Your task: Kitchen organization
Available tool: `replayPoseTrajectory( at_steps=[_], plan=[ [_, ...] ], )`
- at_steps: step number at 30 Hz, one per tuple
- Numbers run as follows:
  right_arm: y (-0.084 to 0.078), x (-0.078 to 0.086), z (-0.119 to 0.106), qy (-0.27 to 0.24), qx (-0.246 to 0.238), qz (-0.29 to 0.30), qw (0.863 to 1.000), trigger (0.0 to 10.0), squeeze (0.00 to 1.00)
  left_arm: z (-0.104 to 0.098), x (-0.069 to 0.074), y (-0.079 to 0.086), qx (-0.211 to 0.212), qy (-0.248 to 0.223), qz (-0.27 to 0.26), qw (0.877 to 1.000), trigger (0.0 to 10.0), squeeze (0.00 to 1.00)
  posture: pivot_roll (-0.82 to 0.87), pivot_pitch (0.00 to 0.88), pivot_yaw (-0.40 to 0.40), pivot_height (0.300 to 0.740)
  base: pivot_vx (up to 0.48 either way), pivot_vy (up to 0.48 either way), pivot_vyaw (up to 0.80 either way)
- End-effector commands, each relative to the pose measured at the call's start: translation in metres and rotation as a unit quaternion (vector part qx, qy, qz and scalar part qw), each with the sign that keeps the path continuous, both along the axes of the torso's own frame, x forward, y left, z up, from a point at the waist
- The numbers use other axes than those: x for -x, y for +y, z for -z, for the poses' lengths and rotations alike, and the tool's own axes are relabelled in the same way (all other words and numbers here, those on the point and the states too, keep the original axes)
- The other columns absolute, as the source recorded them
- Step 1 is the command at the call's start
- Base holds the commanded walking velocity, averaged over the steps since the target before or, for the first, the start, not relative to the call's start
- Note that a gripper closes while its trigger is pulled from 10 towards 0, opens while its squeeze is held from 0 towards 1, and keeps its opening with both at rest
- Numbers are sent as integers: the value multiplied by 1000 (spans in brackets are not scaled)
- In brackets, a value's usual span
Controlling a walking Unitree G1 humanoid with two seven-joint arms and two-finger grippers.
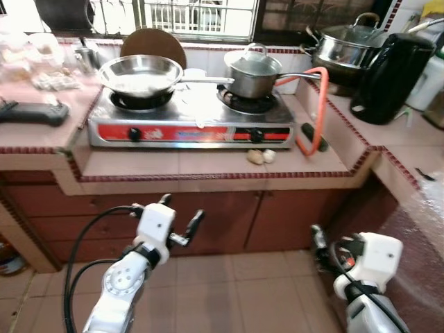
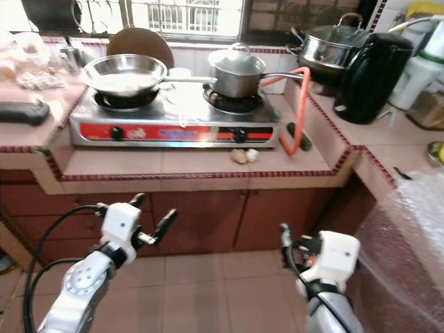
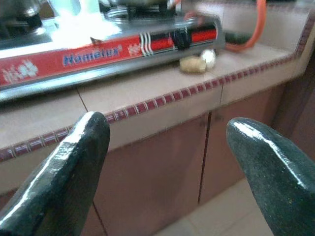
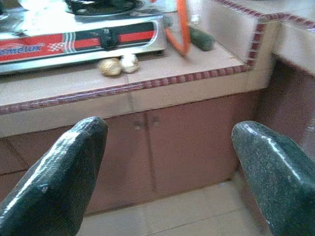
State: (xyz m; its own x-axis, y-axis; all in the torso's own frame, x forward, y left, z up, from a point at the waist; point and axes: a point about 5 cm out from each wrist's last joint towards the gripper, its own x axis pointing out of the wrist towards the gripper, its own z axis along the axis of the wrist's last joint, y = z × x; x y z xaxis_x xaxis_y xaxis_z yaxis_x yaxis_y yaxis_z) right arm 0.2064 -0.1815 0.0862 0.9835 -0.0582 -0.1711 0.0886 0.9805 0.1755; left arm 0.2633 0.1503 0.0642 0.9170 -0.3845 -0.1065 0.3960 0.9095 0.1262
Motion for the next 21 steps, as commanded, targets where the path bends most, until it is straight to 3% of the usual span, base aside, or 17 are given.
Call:
replayPoseTrajectory(
  at_steps=[1, 16, 21],
  plan=[
    [-8, 1, -5, -4, 17, 10, 1000, 10000, 0, -5, -4, -7, 3, -9, 11, 1000, 10000, 0, 55, 0, -45, 740, 0, 0, 0],
    [-11, 2, -3, 2, 35, 11, 999, 10000, 0, -2, -9, -8, 27, 20, -11, 999, 10000, 0, 51, 0, -43, 740, 0, 0, 0],
    [-12, -1, -5, 1, 33, 18, 999, 10000, 0, -4, -14, -7, 54, 37, -35, 997, 10000, 0, 53, 0, -39, 740, 0, 0, -110]
  ],
)
